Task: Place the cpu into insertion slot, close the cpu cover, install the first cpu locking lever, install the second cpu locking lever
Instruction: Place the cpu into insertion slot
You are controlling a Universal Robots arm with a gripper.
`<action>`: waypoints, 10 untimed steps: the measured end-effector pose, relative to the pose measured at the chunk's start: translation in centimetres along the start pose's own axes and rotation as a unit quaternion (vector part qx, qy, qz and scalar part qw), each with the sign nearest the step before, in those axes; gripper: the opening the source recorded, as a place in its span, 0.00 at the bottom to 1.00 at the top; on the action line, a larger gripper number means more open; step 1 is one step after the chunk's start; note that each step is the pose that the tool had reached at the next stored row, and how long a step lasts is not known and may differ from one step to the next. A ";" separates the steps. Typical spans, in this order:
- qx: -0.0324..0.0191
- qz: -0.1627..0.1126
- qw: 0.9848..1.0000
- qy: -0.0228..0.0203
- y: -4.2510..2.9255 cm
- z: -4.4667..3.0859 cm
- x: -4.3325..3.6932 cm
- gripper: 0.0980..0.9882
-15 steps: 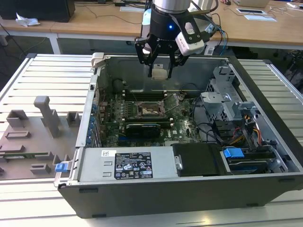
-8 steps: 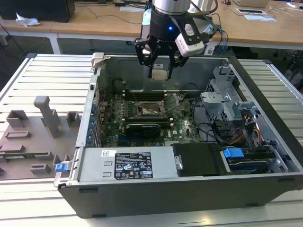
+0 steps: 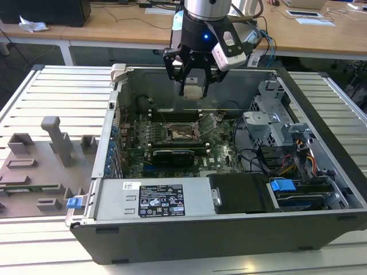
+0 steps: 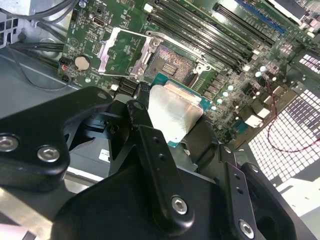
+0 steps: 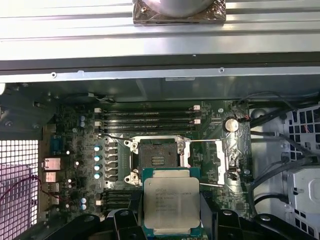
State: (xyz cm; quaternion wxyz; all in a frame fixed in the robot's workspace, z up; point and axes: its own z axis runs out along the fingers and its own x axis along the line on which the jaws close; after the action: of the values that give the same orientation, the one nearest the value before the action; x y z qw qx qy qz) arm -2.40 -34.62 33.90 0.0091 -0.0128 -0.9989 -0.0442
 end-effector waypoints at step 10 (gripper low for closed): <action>0.000 0.000 1.000 0.000 -0.04 0.48 -0.01 0.50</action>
State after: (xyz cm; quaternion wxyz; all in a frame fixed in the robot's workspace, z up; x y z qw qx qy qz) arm -2.40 -34.62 33.42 0.0091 -0.0128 -0.9989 -0.0441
